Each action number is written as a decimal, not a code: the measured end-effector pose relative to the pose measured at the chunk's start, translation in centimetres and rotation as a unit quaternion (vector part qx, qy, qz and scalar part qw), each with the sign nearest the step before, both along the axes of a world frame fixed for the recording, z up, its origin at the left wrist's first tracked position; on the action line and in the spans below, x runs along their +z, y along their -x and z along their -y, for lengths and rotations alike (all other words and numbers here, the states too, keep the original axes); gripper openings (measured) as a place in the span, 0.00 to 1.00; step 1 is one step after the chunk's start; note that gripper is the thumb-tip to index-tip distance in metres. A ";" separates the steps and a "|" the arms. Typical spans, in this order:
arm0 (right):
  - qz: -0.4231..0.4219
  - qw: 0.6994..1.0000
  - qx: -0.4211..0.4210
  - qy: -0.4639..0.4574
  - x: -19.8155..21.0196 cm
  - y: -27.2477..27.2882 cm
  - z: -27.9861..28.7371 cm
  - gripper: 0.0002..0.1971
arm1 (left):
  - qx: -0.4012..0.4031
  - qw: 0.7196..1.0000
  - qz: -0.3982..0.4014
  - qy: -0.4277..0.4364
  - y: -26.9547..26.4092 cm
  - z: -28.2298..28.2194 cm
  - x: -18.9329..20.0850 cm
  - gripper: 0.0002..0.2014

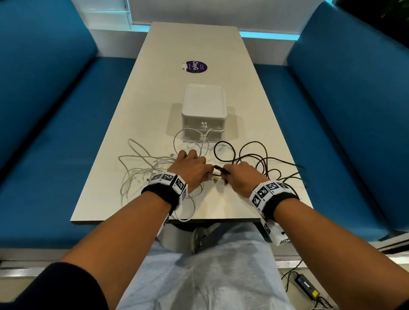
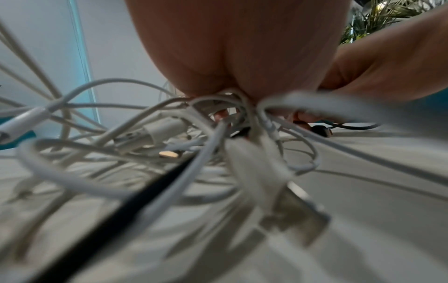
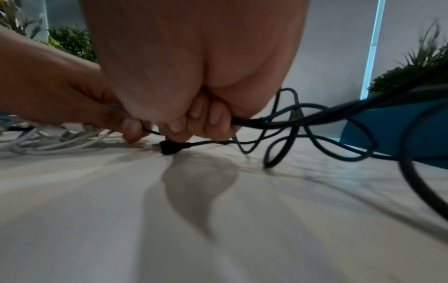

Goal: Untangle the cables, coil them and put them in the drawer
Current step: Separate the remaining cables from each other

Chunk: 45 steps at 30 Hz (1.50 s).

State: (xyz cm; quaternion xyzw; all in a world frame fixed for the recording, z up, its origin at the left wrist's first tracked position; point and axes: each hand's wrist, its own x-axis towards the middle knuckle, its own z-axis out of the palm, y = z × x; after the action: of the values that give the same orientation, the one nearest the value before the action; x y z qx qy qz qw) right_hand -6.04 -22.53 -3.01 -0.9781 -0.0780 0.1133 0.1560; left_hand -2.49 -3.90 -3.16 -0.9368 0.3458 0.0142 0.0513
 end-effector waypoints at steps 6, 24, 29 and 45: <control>0.031 0.997 -0.056 0.033 0.8 -0.3 2.9 0.14 | 0.007 0.999 -0.007 0.035 0.0 -0.4 -0.1 0.15; 0.017 0.996 -0.027 -0.083 0.6 -0.5 -1.9 0.11 | 0.052 0.996 -0.033 0.057 0.0 0.4 0.3 0.15; -0.010 0.997 -0.030 -0.077 1.3 -0.5 -1.3 0.10 | 0.044 0.997 -0.028 0.063 0.1 0.4 0.4 0.16; 0.003 0.993 -0.103 0.057 1.3 -0.5 2.7 0.13 | 0.028 0.989 -0.064 0.131 -0.2 -0.1 0.1 0.14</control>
State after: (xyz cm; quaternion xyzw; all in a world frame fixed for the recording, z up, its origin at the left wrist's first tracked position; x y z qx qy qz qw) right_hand -5.58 -25.19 -1.67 -0.9886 0.0297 0.0980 0.1104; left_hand -2.30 -3.83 -3.05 -0.9419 0.3208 0.0303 -0.0947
